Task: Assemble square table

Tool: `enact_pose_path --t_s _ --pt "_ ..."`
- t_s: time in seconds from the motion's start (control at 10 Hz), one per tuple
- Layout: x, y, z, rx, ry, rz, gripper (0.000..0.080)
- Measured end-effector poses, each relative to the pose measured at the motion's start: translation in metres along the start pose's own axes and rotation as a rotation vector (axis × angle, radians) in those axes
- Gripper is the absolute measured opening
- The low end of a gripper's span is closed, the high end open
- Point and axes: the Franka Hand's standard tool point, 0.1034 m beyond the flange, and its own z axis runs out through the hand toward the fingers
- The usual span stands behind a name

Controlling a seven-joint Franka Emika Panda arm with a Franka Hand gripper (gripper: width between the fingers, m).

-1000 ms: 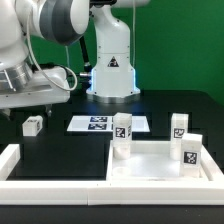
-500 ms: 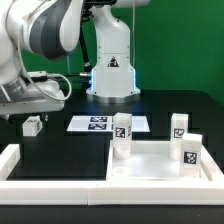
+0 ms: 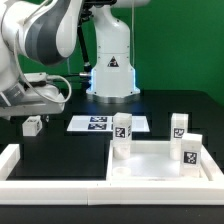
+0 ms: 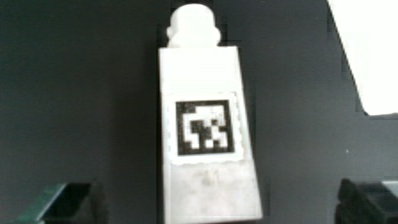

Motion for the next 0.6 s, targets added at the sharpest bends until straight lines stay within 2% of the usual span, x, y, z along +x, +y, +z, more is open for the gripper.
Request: enact_pose_path --t_s 0.1,0.2,0.4,0.5,0.6 --pt "-0.001 0.002 0.006 -0.004 -0.017 0.001 0.0649" --pt "-0.007 0.003 0.014 -0.004 -0.103 0.004 0.0649" --pt "-0.008 0.004 0.022 0.0 -0.239 0.006 0.0649" --pt "-0.009 0.004 0.025 0.016 -0.323 0.016 0.0649" --pt "-0.004 0.005 0.026 0.011 -0.351 0.017 0.0649"
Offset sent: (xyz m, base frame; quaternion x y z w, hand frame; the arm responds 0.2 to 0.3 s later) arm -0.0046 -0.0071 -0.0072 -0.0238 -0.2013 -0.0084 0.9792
